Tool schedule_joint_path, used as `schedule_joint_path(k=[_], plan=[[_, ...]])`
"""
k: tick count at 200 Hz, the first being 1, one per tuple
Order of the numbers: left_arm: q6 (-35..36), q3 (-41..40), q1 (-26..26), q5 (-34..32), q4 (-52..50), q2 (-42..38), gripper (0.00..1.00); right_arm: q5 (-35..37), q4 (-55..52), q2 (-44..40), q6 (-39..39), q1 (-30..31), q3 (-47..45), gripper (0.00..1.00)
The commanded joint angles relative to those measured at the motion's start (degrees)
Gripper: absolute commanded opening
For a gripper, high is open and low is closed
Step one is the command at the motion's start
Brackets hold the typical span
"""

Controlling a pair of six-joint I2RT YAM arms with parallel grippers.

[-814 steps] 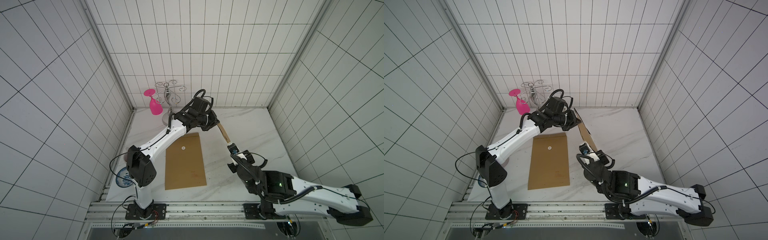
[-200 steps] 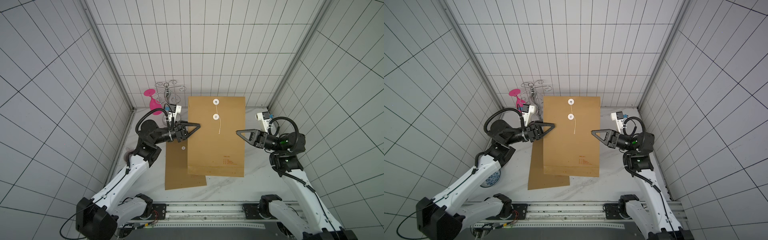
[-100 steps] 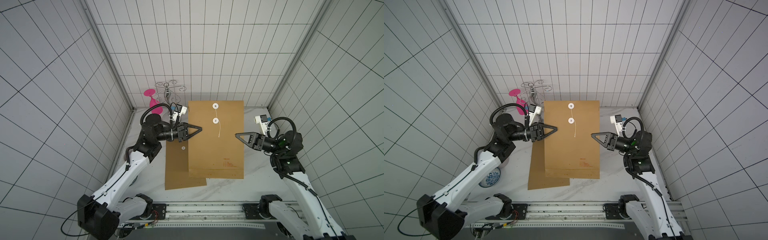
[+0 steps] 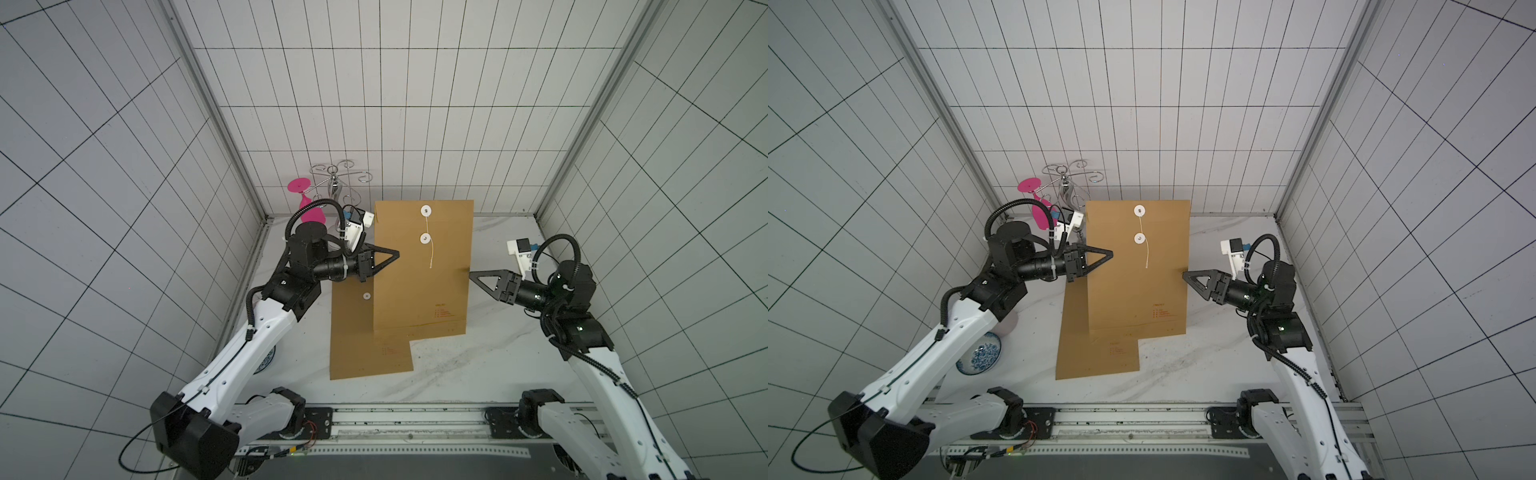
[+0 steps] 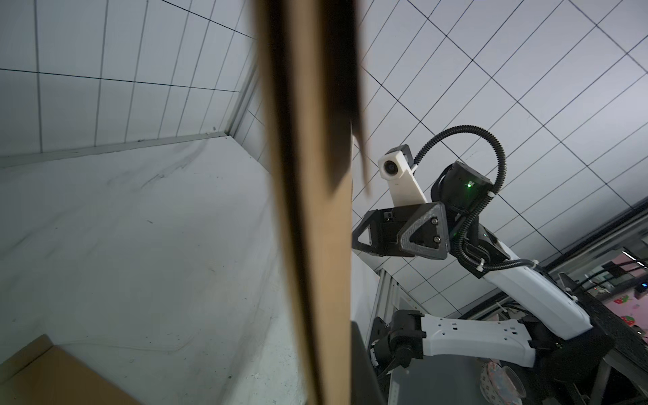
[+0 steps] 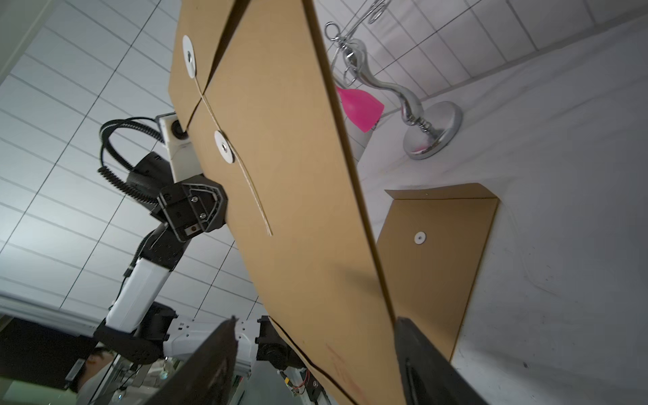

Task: Open the file bag
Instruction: Pick up the file bag from the center of the board, then adjust the file bag at the center of the board.

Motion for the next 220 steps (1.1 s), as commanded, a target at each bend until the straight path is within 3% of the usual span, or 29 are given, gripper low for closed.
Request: schedule_joint_path(k=[1,28,55,70,79,112,132,153,180,220], plan=[[10.8,4.1,-4.0,-10.7,-7.0,-2.4,0.00,14.9,-18.2,-2.5,-10.3,0.3,3.1,0.75],[16.0,8.6,-8.4,-25.1,-11.7,-4.5,0.00,17.9,-20.4,-5.9,-9.3,2.9,-2.9,0.72],[16.3,8.9,-8.4,-34.5,-9.1,-8.0,0.00,27.4,-15.8,-11.9,-4.6,15.1,-11.0,0.63],[15.8,9.0,-8.3,-33.2,-8.0,-8.3,0.00,32.1,-12.1,-12.3,-1.6,22.5,-14.8,0.48],[15.0,9.1,-8.3,-32.5,-7.6,-7.9,0.00,33.8,-8.9,-12.3,0.9,25.9,-17.4,0.46],[12.9,8.8,-8.3,-32.1,-6.0,-5.9,0.00,43.5,-2.6,-10.8,5.3,39.5,-23.4,0.49],[11.6,8.7,-8.3,-29.8,-4.1,-4.7,0.00,49.8,-1.1,-6.7,7.7,46.9,-24.6,0.61],[11.7,9.3,-8.4,-28.8,-3.2,-3.2,0.00,52.1,6.6,0.2,14.2,49.9,-28.0,0.69],[11.8,9.2,-8.4,-27.8,-3.2,-0.4,0.00,52.2,17.4,13.9,17.8,54.0,-28.0,0.69],[10.1,6.8,-8.4,-28.1,-3.7,0.8,0.00,53.4,24.9,29.0,19.2,59.3,-22.9,0.66]])
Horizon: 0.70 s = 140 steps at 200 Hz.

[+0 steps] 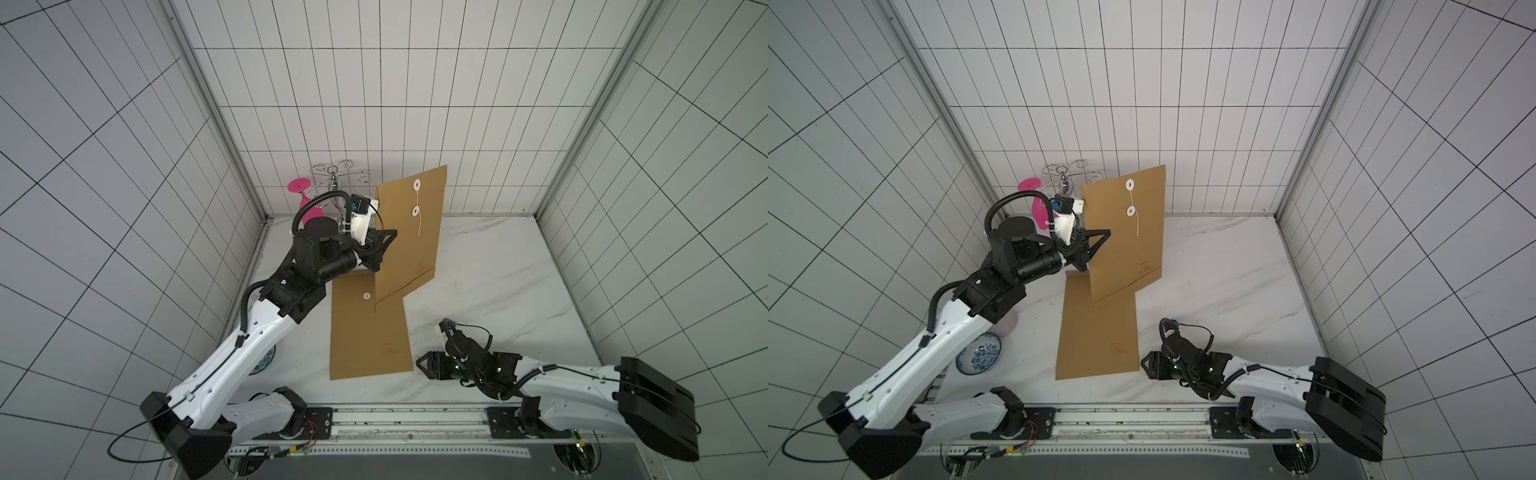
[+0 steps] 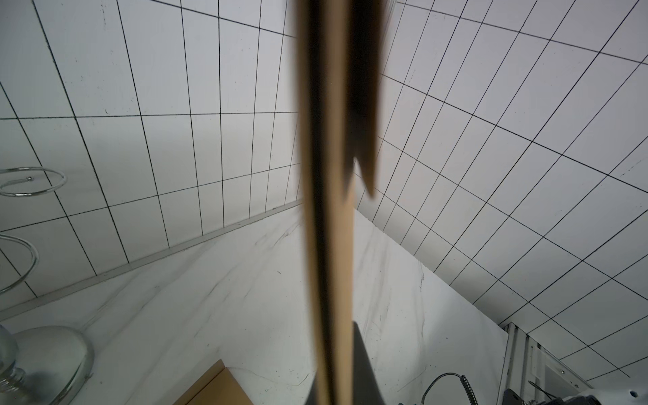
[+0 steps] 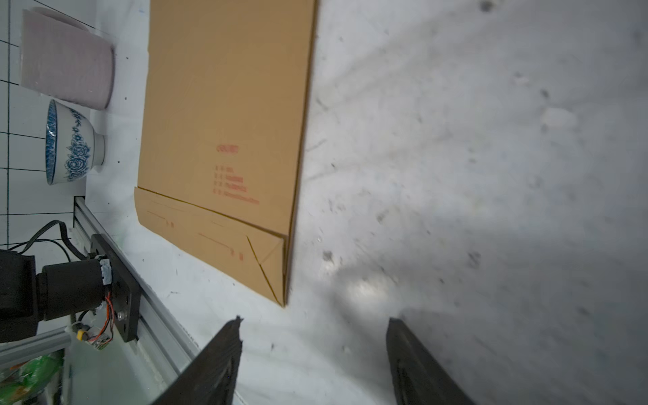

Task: Open the file bag
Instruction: Adjust the file bag at the center of the board.

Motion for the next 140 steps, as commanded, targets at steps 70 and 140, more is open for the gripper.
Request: schedule_joint_path(k=[70,140], plan=[[-2.0,-5.5,0.0,0.8,3.0,-1.1,0.00,0.6,9.5,10.8,3.1,3.4,4.8,0.64],[-1.6,-7.0,0.1,1.2,3.1,-1.6,0.00,0.2,9.6,13.3,3.0,4.3,6.2,0.62]])
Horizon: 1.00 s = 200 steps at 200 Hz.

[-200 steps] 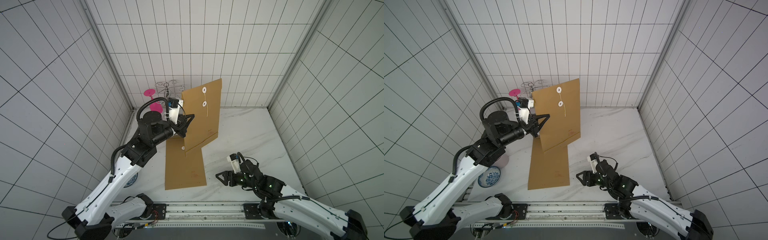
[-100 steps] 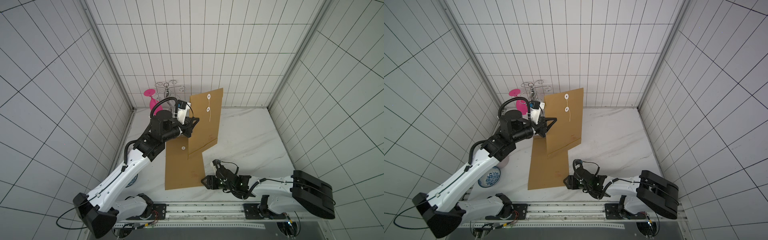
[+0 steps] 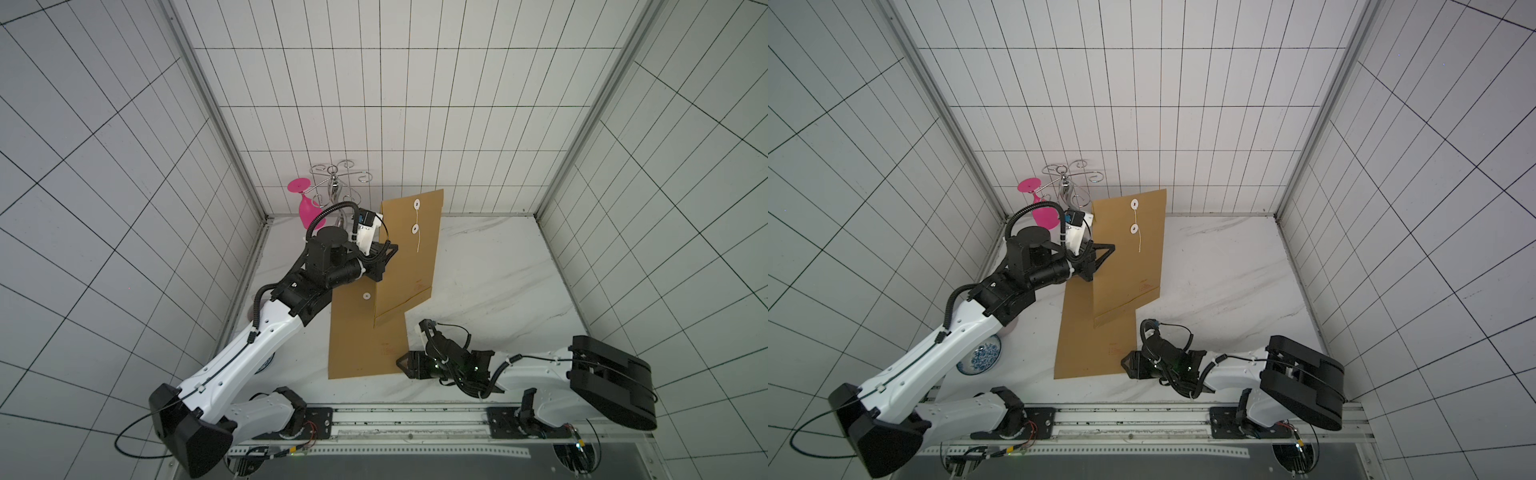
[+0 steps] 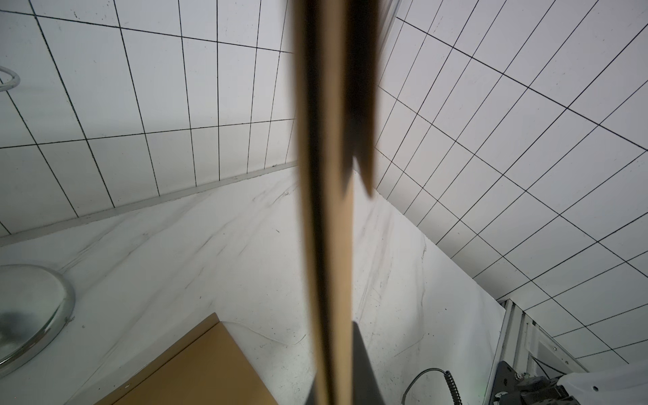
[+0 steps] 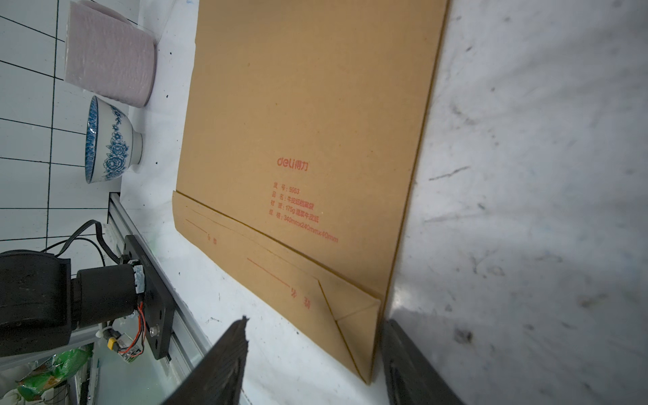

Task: Open the file bag
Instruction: Adjust the file bag at the center of the board, then open the file bag.

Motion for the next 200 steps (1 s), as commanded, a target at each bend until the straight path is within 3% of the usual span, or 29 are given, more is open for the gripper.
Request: schedule_joint_path(k=[1,54,89,116,135,160,172,189,200], plan=[[0.4,-0.5,0.1,0.7,2.5,-1.2,0.00,0.2,-1.4,1.7,0.8,0.7,1.7,0.62],[0.2,-1.0,0.1,1.3,2.1,-0.8,0.00,1.0,-4.4,-0.2,-0.8,0.8,2.2,0.61],[-1.2,-2.4,0.1,3.4,2.6,-0.5,0.00,17.7,-36.8,-24.0,-8.8,3.8,7.5,0.67],[-1.1,-2.7,-0.9,6.8,3.0,0.0,0.00,25.8,-52.4,-41.9,-17.5,2.6,13.0,0.77],[0.5,-1.1,-3.4,8.9,1.5,0.5,0.00,23.9,-55.4,-45.9,-26.0,-2.5,18.4,0.78],[7.4,4.8,-12.0,5.6,-6.6,1.2,0.00,16.1,-55.0,-44.7,-34.2,-12.2,25.2,0.75],[11.3,7.2,-16.6,0.8,-10.5,0.8,0.00,11.9,-53.3,-44.4,-36.8,-16.3,27.0,0.73],[15.1,8.6,-22.5,-10.9,-12.9,-1.2,0.00,6.2,-51.0,-44.0,-38.7,-20.7,28.4,0.69],[15.9,9.4,-23.2,-12.5,-13.7,-2.4,0.00,3.9,-49.8,-44.2,-39.0,-22.0,28.5,0.68]])
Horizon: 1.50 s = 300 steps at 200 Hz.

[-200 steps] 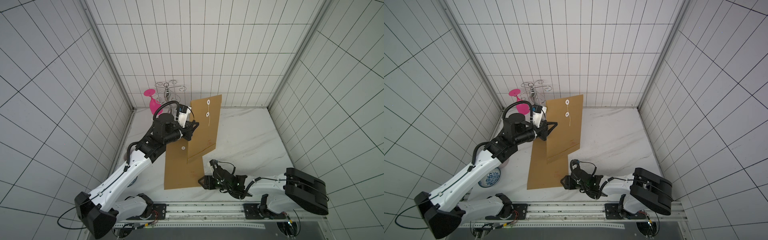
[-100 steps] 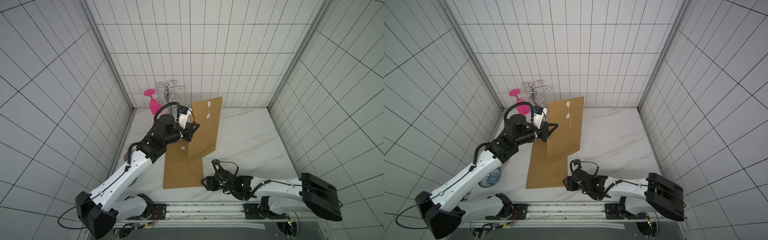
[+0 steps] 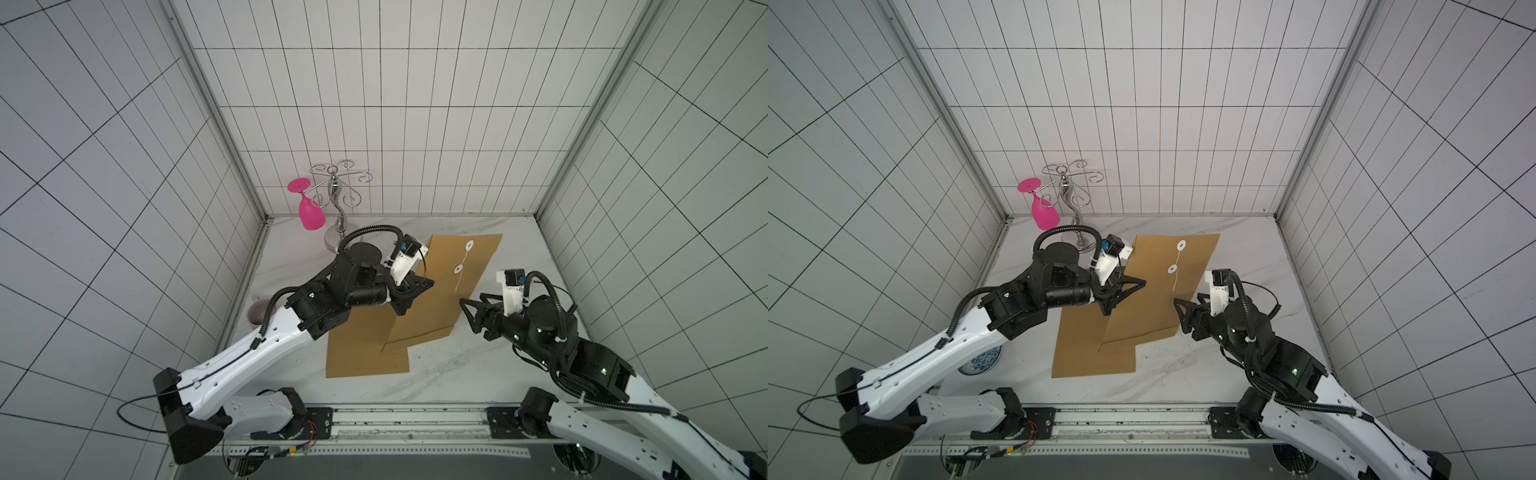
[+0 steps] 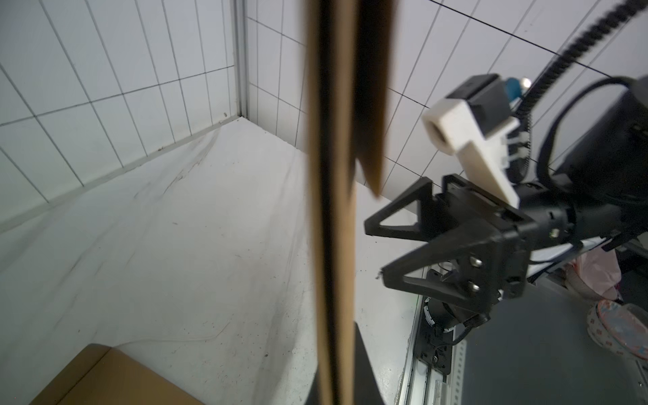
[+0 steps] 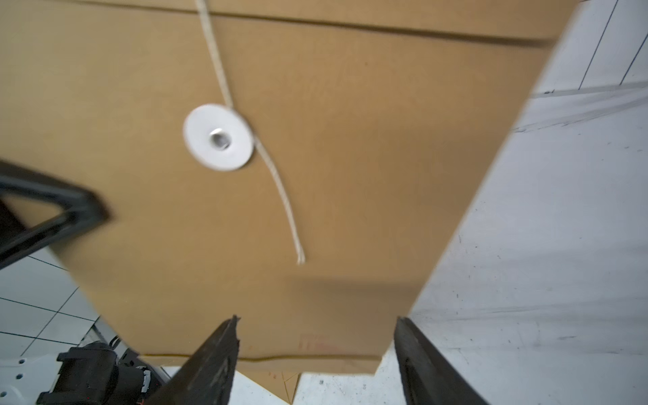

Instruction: Open the file bag

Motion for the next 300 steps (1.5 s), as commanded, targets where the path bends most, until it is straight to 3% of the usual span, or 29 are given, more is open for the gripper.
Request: schedule_joint_path(k=[1,74,119,143,188,258,274,300], plan=[[7.0,3.4,-2.8,-10.4,-4.4,-3.4,0.00,-8.7,0.1,0.1,-6.4,-3.4,3.2,0.68],[7.7,8.0,-3.4,-9.8,-7.6,-4.7,0.00,-18.5,8.6,1.0,-7.6,-3.8,3.4,0.58],[6.7,8.0,-3.4,-9.2,-7.1,-4.5,0.00,-18.3,12.7,2.1,-7.8,-3.7,4.9,0.54],[6.3,8.0,-3.4,-8.3,-7.0,-4.6,0.00,-19.1,13.9,3.7,-8.0,-3.7,6.1,0.44],[5.3,7.5,-3.4,-7.1,-6.3,-4.9,0.00,-18.9,16.4,5.2,-6.8,-3.7,6.3,0.43],[4.7,5.6,-3.4,-7.2,-5.0,-6.0,0.00,-15.9,16.5,5.8,-6.2,-3.7,6.6,0.19],[4.6,4.7,-3.5,-7.1,-4.5,-6.1,0.00,-15.2,16.2,5.9,-6.0,-3.7,6.8,0.20],[4.3,3.6,-3.4,-6.9,-3.9,-6.1,0.00,-14.3,16.3,5.9,-5.7,-3.7,6.4,0.30]])
